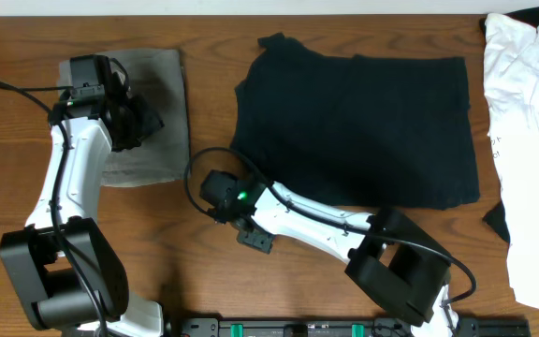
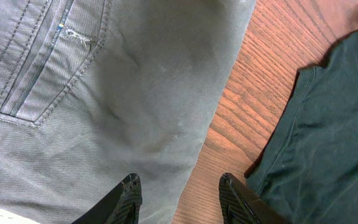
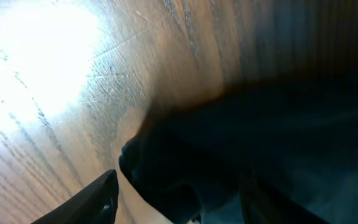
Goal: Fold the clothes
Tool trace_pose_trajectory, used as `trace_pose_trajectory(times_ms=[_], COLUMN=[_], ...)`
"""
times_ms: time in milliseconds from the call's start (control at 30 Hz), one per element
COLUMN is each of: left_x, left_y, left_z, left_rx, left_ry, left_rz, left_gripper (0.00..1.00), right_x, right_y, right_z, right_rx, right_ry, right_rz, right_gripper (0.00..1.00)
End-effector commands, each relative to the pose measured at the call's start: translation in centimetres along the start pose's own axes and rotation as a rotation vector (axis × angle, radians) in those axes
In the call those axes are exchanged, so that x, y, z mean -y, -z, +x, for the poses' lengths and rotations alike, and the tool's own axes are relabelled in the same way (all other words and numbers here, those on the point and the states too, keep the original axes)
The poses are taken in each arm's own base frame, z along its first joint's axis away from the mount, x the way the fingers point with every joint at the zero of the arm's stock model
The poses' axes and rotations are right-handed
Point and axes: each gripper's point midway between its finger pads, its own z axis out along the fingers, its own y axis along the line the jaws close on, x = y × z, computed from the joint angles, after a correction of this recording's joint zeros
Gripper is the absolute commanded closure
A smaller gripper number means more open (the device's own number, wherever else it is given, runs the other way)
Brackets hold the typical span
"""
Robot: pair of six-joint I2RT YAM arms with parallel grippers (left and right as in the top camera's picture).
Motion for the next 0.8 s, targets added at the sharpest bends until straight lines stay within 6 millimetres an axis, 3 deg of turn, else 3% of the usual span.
trace_pose_trajectory(times_ms=[0, 100, 233, 500, 767], left_x=[0.3, 0.3, 0.3, 0.4, 1.5], left_y=[0.5, 0.5, 0.5, 0.5, 0.2], left_z=[-0.2, -0.2, -0.2, -0.1, 0.6], left_rx=[0.009, 0.009, 0.009, 0.008, -0.008], left_ry=[0.002, 0.002, 0.002, 0.003, -0.026], left_rz=[0.014, 0.014, 0.014, 0.015, 0.026], left_gripper=[0.57, 0.57, 0.57, 0.57, 0.57], right_x=[-0.2, -0.1, 0.7, 2.6, 7.2], right_y=[-0.4, -0.4, -0.4, 1.1, 4.2], right_z=[0.5, 0.6, 0.5, 0.0, 0.3], right_rx=[-0.017, -0.019, -0.016, 0.007, 0.095], right_ry=[0.021, 0.021, 0.008, -0.135, -0.436], right_rz=[0.010, 0.020, 0.063, 0.130, 0.045], right_gripper=[0.41, 0.52, 0.99, 0.99, 0.99])
